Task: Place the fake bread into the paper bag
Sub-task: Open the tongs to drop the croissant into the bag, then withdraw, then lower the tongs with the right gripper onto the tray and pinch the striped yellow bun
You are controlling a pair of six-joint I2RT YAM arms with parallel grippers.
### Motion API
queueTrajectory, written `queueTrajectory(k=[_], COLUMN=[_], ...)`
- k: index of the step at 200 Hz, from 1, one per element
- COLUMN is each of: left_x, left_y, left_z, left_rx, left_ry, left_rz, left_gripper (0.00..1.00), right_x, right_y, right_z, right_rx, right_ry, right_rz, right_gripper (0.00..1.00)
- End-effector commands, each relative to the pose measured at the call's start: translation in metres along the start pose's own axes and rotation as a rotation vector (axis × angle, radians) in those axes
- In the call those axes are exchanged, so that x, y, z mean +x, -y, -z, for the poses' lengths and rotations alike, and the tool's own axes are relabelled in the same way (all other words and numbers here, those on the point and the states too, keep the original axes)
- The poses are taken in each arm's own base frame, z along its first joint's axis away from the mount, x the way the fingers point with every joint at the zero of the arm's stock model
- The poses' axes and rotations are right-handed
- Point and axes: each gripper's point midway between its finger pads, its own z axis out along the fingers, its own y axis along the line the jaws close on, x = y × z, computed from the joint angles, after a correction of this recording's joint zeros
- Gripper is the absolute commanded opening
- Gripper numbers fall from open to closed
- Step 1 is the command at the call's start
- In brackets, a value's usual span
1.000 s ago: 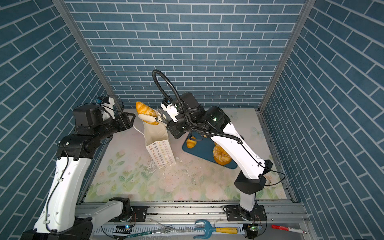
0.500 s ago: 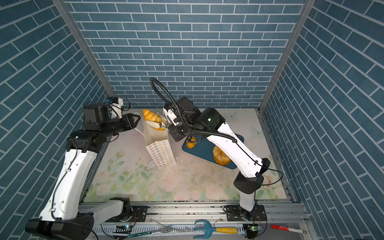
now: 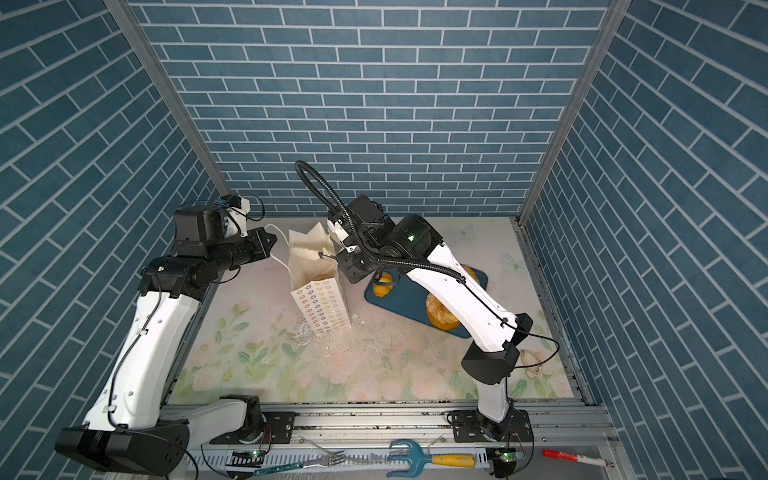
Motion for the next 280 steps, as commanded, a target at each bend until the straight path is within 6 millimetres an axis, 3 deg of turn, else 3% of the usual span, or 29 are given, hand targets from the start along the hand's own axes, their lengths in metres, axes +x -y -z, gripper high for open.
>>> queueTrajectory(k=[1,66,107,132,173,200,246,280], left_x=[0.000,-0.002,0.002,0.003,0.002,0.001,0.004,0.005], left_y=[-0.003,0.000,-0.001,0.000,0.001,0.001,-0.002,-0.003], left_z=[-0.003,-0.005,-0.005,-0.004,-0.001,0.002,0.000,0.000], left_rx=[-0.008,0.010,0.012,0.018,0.015,0.010,-0.002,-0.004], left_ry=[-0.008,-0.005,-0.009,-0.008,-0.002,0.004,-0.007,-0.009], left_rz=[0.001,0.011,0.018,0.021,0.015,0.014,0.010,0.010], left_gripper=[0.04,0.00,0.00,0.00,0.00,0.00,0.00,0.00], right_x=[-0.027,-0.064,-0.066,-0.055,-0.011,0.028,0.080,0.102], right_y=[-0.004,-0.007,0.024,0.059,0.121,0.149,0.139,0.140], right_z=[0.026,0.087,0.116,0.116,0.085,0.049,-0.034,-0.077], right_rx=[-0.009,-0.044,0.106,0.204,0.304,0.315,0.203,0.197], right_ry=[0.130,0.361,0.420,0.374,0.189,0.042,-0.207,-0.291], right_rz=[0.033,0.057,0.057,-0.002,-0.157,-0.288,-0.391,-0.420], right_gripper=[0.45,0.42,0.42,0.43,0.43,0.45,0.46,0.46])
